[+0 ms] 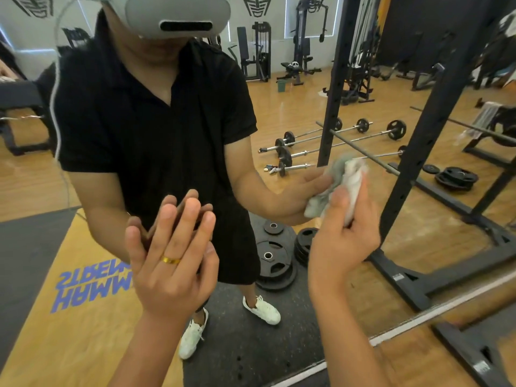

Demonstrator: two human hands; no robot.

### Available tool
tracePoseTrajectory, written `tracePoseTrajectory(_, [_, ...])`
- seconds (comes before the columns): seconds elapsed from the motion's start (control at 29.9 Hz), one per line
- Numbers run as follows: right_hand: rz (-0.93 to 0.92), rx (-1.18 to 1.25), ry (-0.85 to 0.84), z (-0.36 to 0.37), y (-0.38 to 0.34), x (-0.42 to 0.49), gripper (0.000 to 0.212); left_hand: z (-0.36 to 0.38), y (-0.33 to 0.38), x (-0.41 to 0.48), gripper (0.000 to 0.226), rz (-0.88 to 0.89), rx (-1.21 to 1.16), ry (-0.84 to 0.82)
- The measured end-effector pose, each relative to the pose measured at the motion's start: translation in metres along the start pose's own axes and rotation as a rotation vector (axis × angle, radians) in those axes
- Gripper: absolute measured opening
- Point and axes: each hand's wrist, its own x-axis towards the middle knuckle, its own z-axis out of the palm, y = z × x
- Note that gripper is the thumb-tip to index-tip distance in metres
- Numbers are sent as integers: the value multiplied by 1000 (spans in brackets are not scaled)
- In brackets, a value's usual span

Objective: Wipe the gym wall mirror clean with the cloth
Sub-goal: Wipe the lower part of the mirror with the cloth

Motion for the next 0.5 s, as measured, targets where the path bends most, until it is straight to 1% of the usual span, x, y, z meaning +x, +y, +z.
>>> tracePoseTrajectory(0.07, [-26,8,-115,-2,-2,-38,43,1,0,-1,47,-2,3,8])
tracePoseTrajectory(0.1, [-94,-13,-187,-7,2,-50,41,1,0,-1,48,-1,4,10])
tracePoseTrajectory(0.17, [-288,-92,-286,-17,16,-45,36,1,0,-1,49,2,7,11])
tracePoseTrajectory(0.2, [-370,-133,-294,-21,22,-33,34,1,0,-1,49,1,6,11])
tracePoseTrajectory(0.23, [-404,-166,-268,-22,25,-19,33,1,1,-1,49,-3,4,11])
tracePoseTrajectory(0.27, [-382,-183,-220,-23,27,-5,34,1,1,-1,49,-7,2,13])
tracePoseTrajectory(0.3, [-323,-175,-167,-21,27,7,35,2,1,-1,50,-9,2,15])
tracePoseTrajectory(0.4, [-47,-39,-45,-8,10,10,40,1,0,-1,54,-7,-8,6])
tracePoseTrajectory(0.43, [26,18,-36,-3,0,-2,42,1,0,-1,52,-12,-27,2])
tracePoseTrajectory(0.47, [49,55,-58,2,-10,-19,43,0,1,-1,50,-20,-44,4])
tracePoseTrajectory(0.5, [5,65,-112,6,-19,-39,45,0,1,0,48,-25,-55,10])
